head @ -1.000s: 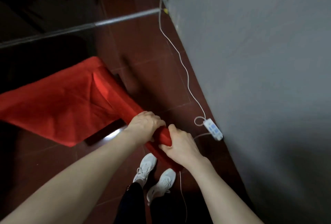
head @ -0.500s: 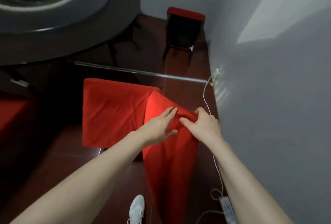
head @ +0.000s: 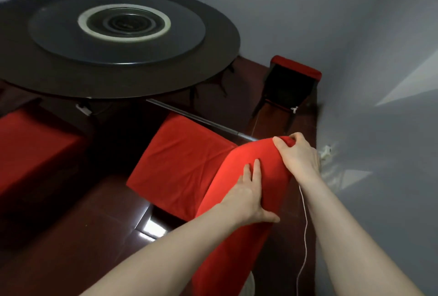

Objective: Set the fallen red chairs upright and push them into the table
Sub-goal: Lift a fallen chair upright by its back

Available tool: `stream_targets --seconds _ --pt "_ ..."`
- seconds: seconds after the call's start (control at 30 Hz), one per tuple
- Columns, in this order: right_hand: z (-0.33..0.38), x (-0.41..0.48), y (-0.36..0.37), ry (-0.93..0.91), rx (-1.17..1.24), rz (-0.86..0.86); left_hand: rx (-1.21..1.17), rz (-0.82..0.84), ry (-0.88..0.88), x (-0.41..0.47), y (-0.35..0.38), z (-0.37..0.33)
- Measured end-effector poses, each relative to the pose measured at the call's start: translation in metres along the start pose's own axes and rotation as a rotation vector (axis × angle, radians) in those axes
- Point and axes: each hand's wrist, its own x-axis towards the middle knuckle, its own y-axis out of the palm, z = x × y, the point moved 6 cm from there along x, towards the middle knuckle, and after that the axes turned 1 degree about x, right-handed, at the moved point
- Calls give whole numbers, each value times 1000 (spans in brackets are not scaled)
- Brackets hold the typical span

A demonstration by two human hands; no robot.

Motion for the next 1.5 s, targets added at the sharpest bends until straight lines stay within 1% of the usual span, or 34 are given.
stream_targets --seconds 0.1,0.13,0.17,0.2,0.23,0.27,0.3,0.33,0.4,0.57,0.7,0.77,0.9,1.07,1.2,1.3,1.37,1.5 --pt "13 39 0 -58 -26 47 -39 -98 -107 34 -3 -13" --pt "20 49 -2 -131 -72 47 -42 -131 -136 45 -5 -17" --pt "28 58 -5 -256 -145 20 -32 -160 -162 57 -8 -22" --pt "40 61 -7 -424 -228 -19 -21 -180 -178 66 -12 -25" --pt "49 61 -5 -611 -306 -24 -12 -193 -195 75 -15 -28" --pt "53 60 2 -778 -375 23 -8 -205 -214 84 -18 -30" --pt "52 60 10 -893 -449 101 -2 -218 -234 92 -20 -33" --pt "46 64 18 -957 -522 175 0 -229 -257 98 -21 -35" --pt "32 79 24 -1015 -592 215 7 -237 -306 107 -20 -36" --pt "24 109 22 -1153 -662 139 88 -197 -403 106 -7 -32" --pt "26 113 25 -1296 -616 161 132 -219 -430 109 -6 -33" --pt "25 118 24 -1321 -579 158 121 -236 -439 109 -4 -32" --pt "27 138 21 -1304 -547 137 141 -242 -447 97 5 -29" --pt "27 168 21 -1182 -615 215 239 -273 -414 106 -4 -34" --pt "6 184 18 -1086 -590 295 296 -310 -318 125 -30 -36" --pt "-10 170 27 -1155 -494 333 326 -291 -271 114 -28 -25" --pt "-6 159 32 -1192 -439 313 348 -284 -271 102 -25 -15" --pt "14 156 37 -1167 -451 257 399 -263 -264 98 -50 3"
